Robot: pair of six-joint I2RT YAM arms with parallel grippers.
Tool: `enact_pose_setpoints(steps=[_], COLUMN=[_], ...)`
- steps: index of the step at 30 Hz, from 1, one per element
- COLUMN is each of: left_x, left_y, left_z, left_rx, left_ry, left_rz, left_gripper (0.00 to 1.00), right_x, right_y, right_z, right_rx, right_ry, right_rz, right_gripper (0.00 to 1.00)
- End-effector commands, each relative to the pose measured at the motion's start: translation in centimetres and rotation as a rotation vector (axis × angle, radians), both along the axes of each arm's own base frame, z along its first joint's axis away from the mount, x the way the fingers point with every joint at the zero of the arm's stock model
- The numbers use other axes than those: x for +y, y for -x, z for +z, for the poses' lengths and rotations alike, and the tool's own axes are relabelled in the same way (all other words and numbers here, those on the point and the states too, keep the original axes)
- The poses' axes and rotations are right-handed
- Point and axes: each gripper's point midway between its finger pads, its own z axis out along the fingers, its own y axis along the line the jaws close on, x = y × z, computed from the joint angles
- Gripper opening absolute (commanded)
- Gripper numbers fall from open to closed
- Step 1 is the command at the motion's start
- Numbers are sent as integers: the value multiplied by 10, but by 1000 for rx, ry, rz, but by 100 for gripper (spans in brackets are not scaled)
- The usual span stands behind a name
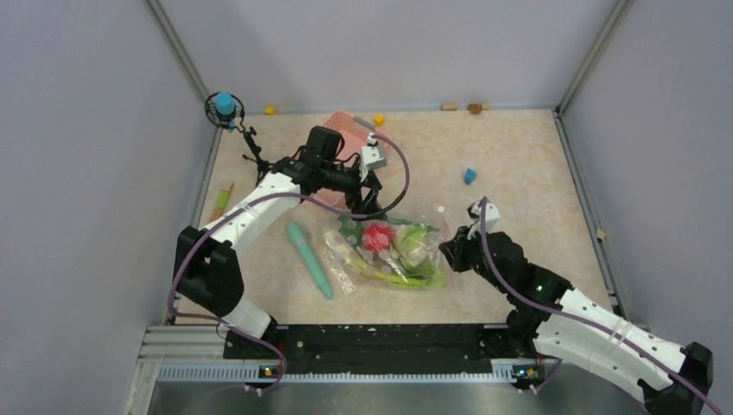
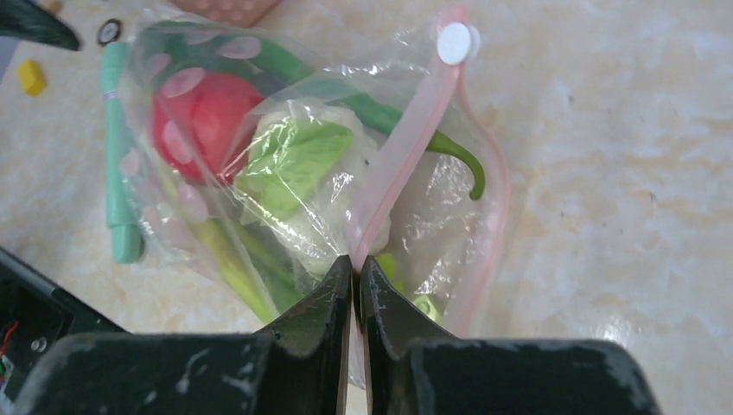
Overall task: Place the food in the zip-top bag and seal the zipper
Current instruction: Adjust the zipper food storage bag at the center of the board.
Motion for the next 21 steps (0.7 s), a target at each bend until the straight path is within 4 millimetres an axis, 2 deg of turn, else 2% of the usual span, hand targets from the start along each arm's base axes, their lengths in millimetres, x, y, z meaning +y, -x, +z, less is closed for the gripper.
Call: enact_pose_setpoints(steps=[1, 6, 9, 14, 17, 19, 21], left_x=[2, 0, 0, 2, 4, 4, 3], left_y=[4, 7, 8, 10, 14, 15, 18], left_z=[15, 11, 9, 6, 6, 6, 7], left_rx=[-52, -49, -46, -56, -62, -62, -58], left_ry=[22, 17, 12, 1, 3, 8, 15], left_rz=[13, 15, 12, 9, 4, -2, -12], left_gripper=[97, 97, 97, 97, 97, 97, 97], right_x=[-17, -14, -15, -19, -25, -30, -33], right_y=[-11, -10, -11, -24, -40, -54, -70], right_z=[-11, -24, -19, 25, 53, 65, 68], right_rx=[52, 98, 97, -21, -120, -171, -185], right_ry=[-91, -86, -76, -96, -121, -115, -116], right_rz=[-211, -215, -225, -243, -277, -278, -265], right_gripper=[7, 11, 23, 60, 78, 83, 85])
